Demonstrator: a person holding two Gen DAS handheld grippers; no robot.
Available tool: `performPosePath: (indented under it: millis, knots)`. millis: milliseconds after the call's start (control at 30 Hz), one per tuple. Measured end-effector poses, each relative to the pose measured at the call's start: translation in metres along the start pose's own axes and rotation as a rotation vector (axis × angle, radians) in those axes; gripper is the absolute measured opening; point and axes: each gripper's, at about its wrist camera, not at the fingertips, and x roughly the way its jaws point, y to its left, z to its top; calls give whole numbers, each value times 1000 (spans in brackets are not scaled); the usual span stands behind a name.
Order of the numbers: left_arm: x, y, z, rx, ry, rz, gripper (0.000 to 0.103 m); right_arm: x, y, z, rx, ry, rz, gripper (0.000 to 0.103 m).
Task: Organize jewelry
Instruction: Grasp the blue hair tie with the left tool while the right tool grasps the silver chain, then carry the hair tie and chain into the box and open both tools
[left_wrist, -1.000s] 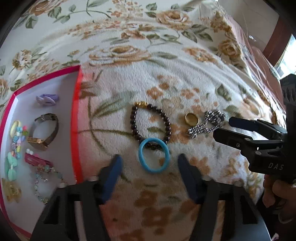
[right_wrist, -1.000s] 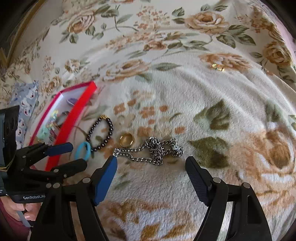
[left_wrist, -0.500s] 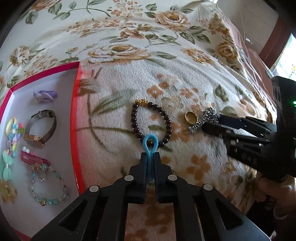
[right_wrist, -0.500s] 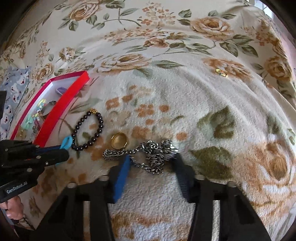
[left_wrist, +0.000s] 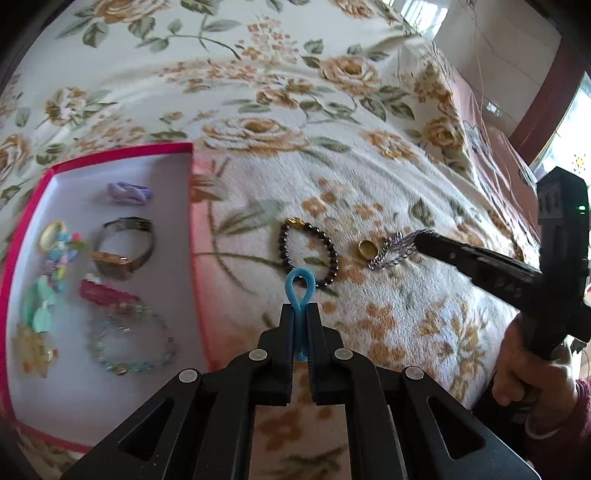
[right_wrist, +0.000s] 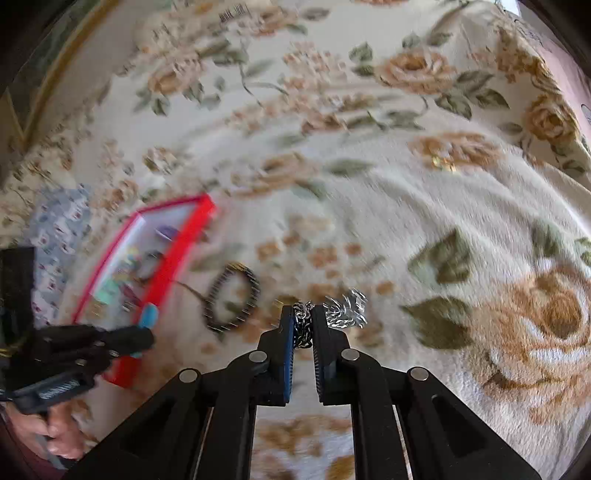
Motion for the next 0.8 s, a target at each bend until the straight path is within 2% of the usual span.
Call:
performPosePath:
  millis: [367,600,800]
  knots:
    - [-70,30,-21,-52,-98,34,5,-46,52,27,-40,-130,135,9]
    - [-99,54,-37,-86,-126,84,5,-52,96,31,-106,-138,219,9]
    - [-115,79,-49,-134,-124,134,5,-41,134,26,-161,-103,292,9]
